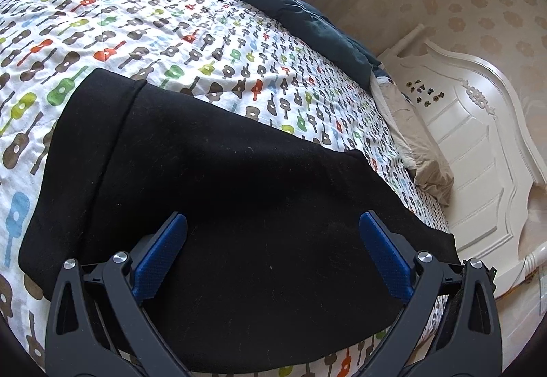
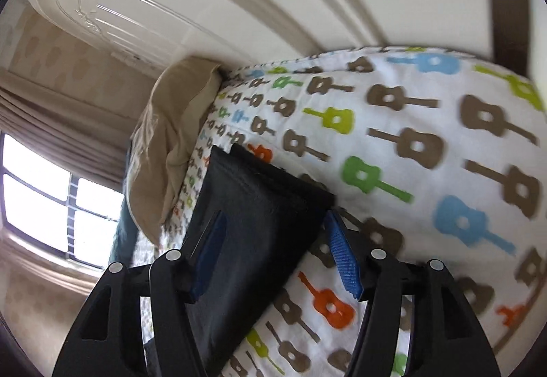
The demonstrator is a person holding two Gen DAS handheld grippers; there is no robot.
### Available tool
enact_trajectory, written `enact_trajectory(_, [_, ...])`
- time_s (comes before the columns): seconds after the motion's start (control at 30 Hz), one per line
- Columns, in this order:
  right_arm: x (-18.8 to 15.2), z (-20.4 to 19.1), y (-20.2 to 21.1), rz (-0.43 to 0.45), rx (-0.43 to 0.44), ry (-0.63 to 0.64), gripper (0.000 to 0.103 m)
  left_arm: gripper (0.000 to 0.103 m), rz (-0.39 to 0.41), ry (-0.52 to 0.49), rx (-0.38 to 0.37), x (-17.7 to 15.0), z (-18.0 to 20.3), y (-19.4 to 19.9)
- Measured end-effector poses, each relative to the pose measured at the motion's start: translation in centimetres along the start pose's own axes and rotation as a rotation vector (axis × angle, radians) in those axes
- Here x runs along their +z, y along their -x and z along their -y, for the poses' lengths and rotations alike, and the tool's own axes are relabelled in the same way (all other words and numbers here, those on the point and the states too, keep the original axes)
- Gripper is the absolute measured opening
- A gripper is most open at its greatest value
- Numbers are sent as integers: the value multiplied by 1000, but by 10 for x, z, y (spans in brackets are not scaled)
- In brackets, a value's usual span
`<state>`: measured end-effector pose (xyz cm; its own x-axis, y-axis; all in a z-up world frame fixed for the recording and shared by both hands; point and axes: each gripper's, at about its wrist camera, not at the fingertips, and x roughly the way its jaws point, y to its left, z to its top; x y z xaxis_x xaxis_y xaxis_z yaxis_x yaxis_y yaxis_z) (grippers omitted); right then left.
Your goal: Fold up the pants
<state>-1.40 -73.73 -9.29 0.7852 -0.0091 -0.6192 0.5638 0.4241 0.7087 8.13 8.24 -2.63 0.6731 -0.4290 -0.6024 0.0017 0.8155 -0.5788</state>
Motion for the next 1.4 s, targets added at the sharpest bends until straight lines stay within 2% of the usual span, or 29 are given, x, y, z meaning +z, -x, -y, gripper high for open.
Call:
enact_trajectory(0.07, [1, 2, -7, -22, 15, -1, 61, 100, -5, -14, 0, -1, 0, -1])
enact_trajectory(0.2, [9, -5, -18, -1, 53, 4, 61, 100, -9, -15, 8, 0, 1, -3])
enact_trajectory(0.23, [11, -6, -22, -8, 52, 10, 52, 100, -9, -12, 6, 0, 1, -2])
enact_trajectory(0.27, [13, -9, -29, -26, 37, 28, 39, 100, -9, -7, 2, 1, 0, -2])
enact_trajectory(0.37, [16, -15, -33, -58, 25, 67, 19, 100, -11, -3, -5, 1, -1, -2])
enact_trajectory(0.5, [16, -35, -15, -48, 55, 117, 15, 100, -17, -7, 1, 1, -1, -3])
enact_trajectory(0.73, [2, -112, 32, 2, 98, 293, 15, 100, -31, -21, 18, 1, 2, -7])
enact_trajectory(0.93, [-44, -196, 56, 19, 152, 515, 15, 100, -34, -26, 15, 2, 3, -7])
enact_trajectory(1.07, [-93, -243, 61, 7, 189, 659, 15, 100, -39, -26, 14, 3, 3, -8])
enact_trajectory(1.23, [-153, -278, 53, -32, 224, 791, 15, 100, -36, -24, -1, 2, 1, -7])
enact_trajectory(1.4, [-211, -300, 36, -58, 210, 903, 15, 100, -34, -28, -6, 1, 0, -6])
